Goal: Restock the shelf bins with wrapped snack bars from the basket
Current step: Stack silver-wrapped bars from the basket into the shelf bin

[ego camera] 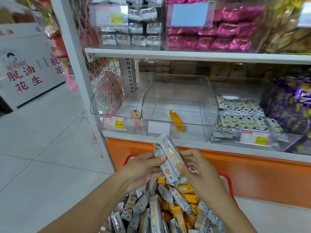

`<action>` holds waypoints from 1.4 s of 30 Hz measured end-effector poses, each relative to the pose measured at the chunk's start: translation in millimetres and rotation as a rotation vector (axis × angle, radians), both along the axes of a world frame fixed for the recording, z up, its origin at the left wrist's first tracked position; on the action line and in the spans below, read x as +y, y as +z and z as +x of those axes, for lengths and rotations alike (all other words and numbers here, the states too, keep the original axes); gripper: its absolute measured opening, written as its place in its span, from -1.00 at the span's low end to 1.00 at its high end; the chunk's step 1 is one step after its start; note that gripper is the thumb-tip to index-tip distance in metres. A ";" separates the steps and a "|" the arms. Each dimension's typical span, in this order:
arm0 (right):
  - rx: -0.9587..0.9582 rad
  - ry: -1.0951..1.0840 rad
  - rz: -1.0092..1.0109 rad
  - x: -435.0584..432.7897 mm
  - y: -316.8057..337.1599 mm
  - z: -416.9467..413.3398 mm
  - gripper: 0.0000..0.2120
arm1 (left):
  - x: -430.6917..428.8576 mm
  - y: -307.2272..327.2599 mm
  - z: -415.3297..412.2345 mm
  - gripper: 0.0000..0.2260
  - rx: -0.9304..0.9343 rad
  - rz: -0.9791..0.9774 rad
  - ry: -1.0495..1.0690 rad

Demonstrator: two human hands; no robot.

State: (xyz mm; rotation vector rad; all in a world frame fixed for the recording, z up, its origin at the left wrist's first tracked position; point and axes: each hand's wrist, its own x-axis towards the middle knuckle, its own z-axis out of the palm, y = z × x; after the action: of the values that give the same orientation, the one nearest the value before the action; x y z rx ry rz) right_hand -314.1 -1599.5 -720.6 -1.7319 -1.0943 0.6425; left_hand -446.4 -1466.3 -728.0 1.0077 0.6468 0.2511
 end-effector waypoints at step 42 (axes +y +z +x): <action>-0.084 -0.230 0.203 -25.9 7.6 53.8 -0.69 | -9.8 35.6 86.3 -0.64 -0.117 0.043 -0.079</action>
State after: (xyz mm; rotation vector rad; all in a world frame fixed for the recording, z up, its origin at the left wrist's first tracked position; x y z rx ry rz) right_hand -260.3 -1625.4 -713.0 -1.6874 -0.9631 0.3076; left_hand -360.1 -1476.1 -692.4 1.0493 0.4967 0.2535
